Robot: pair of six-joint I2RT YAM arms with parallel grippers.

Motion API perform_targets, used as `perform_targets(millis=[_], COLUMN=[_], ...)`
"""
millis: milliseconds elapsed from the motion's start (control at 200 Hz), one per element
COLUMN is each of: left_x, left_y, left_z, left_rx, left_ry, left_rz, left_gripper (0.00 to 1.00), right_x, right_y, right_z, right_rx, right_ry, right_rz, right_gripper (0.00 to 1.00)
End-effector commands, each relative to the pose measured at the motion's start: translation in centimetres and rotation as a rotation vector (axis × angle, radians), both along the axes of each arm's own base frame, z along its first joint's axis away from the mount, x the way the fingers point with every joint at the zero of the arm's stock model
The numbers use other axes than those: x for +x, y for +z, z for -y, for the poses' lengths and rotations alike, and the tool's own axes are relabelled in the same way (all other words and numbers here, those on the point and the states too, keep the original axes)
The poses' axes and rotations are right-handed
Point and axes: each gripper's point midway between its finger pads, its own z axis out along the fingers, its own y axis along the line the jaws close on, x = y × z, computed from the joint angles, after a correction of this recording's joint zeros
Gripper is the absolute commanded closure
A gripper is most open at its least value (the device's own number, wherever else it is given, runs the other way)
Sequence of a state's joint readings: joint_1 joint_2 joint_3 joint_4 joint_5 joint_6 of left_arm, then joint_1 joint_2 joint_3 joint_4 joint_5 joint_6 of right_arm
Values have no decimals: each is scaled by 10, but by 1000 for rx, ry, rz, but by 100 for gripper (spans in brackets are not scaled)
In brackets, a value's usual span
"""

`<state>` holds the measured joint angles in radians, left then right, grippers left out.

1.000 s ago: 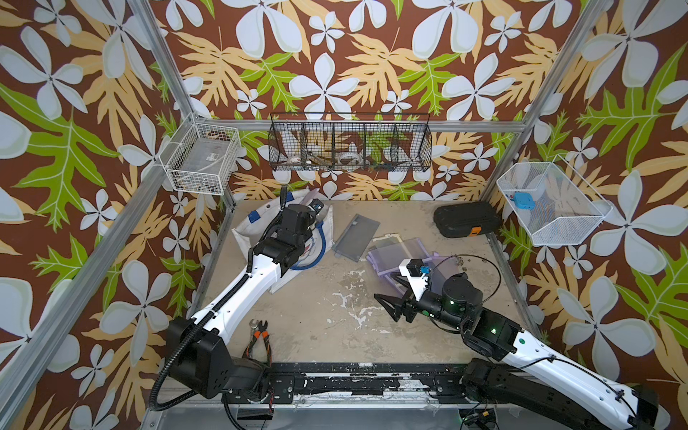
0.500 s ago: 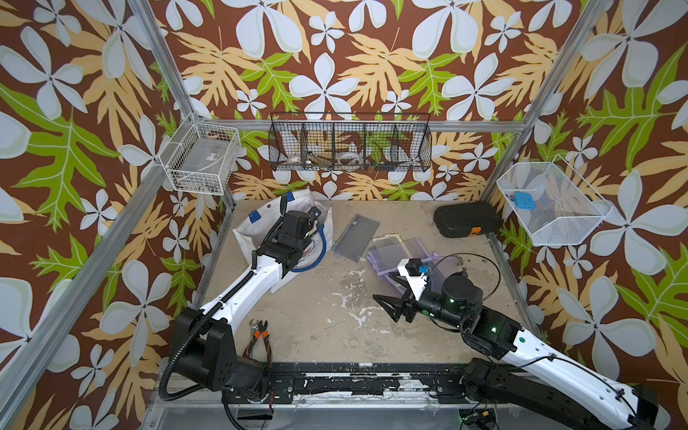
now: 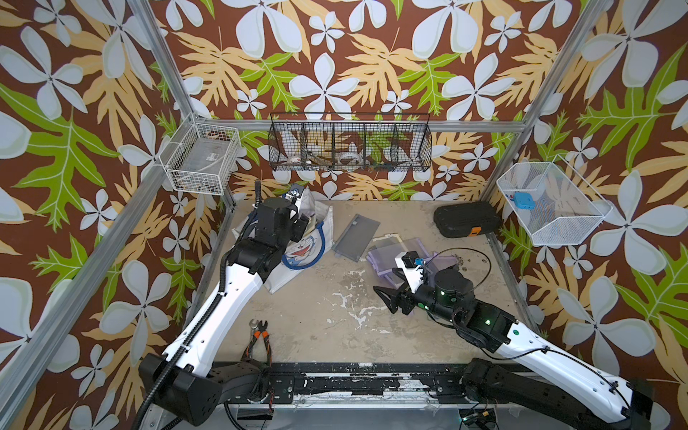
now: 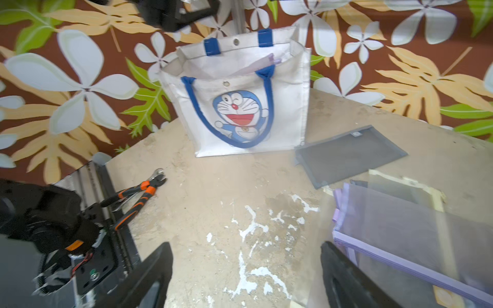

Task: Put the pencil pouch into the canvas bag
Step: Place the pencil case in the canvas bag, then pick up the pencil case from the pencil case.

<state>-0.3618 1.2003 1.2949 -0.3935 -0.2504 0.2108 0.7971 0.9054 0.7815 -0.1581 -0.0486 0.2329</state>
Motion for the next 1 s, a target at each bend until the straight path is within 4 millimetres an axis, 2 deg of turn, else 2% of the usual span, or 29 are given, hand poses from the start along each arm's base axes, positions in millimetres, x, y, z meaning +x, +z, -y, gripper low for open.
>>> perform_targets(millis=[0,140,280,410,550,721,751,861,996], left_x=[-30,-75,-114,-138,-150,-157,-158,-159,-161], left_y=[-6,-12,-24,-38,-38,-36,-36,-40,-40], left_z=[33,69,99,117,121,117,118,120,119], left_rx=[-269,-565,-828,-888,-875,-866,-870,-891,-911], left_ry=[-149,-353,-521,-612,-667,-676,-680,-686,-686], left_rz=[-86,-134,-155,-198,-222,-200,-205,-229,-230], left_gripper=[31,30,30,30,31,31,31,31,31], right_x=[26,69,101,122,132,133,133,131,134], right_y=[-20,-46,-82,-124,-152,-154,-156,-173,-196], right_z=[26,55,61,65,53,23,19,17,25], right_rx=[-81,-153,-311,-462,-581,-643,-643,-670,-723], right_ry=[-105,-181,-245,-272,-171,-47,-37,-42,-83], right_rz=[-67,-152,-214,-286,-304,-205,-211,-251,-293], right_gripper=[13,15,15,16,18,16,13,12,13])
